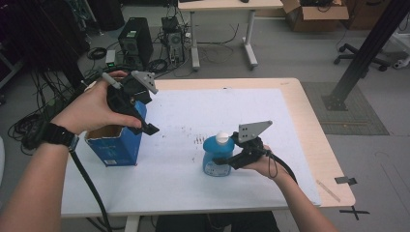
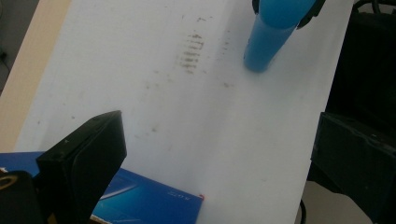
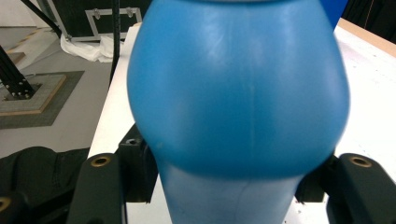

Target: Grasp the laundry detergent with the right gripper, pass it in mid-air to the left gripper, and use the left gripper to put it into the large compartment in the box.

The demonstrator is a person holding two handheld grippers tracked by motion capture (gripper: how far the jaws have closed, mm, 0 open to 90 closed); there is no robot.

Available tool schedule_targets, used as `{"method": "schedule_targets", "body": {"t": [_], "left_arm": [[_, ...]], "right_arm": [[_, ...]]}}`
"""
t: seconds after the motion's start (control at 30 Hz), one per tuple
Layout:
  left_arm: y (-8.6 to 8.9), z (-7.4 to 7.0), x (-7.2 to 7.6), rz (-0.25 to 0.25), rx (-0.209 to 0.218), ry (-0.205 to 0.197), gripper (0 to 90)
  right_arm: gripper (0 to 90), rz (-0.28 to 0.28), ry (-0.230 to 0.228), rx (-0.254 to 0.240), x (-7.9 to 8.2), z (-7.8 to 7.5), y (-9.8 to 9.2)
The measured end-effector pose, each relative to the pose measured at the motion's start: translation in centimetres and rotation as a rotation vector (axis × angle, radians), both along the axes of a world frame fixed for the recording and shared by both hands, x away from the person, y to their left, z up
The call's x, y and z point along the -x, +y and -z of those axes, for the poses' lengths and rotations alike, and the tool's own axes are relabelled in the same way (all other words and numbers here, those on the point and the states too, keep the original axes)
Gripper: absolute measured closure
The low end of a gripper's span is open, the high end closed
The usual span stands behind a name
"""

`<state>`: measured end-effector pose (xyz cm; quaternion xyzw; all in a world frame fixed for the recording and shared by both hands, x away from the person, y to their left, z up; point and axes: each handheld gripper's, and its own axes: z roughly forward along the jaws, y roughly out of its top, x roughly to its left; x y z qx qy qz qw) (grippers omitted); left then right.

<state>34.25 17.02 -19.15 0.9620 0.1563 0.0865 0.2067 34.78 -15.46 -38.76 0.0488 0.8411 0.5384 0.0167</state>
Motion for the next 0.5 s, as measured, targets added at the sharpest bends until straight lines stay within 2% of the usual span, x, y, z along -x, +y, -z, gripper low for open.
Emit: {"method": "schedule_targets", "body": {"t": [0.5], "left_arm": [[-0.18, -0.48, 0.20, 0.004, 0.000, -0.005, 3.5]], "right_arm": [[41.6, 0.004, -0.012, -0.004, 0.03, -0.01, -0.12]]}}
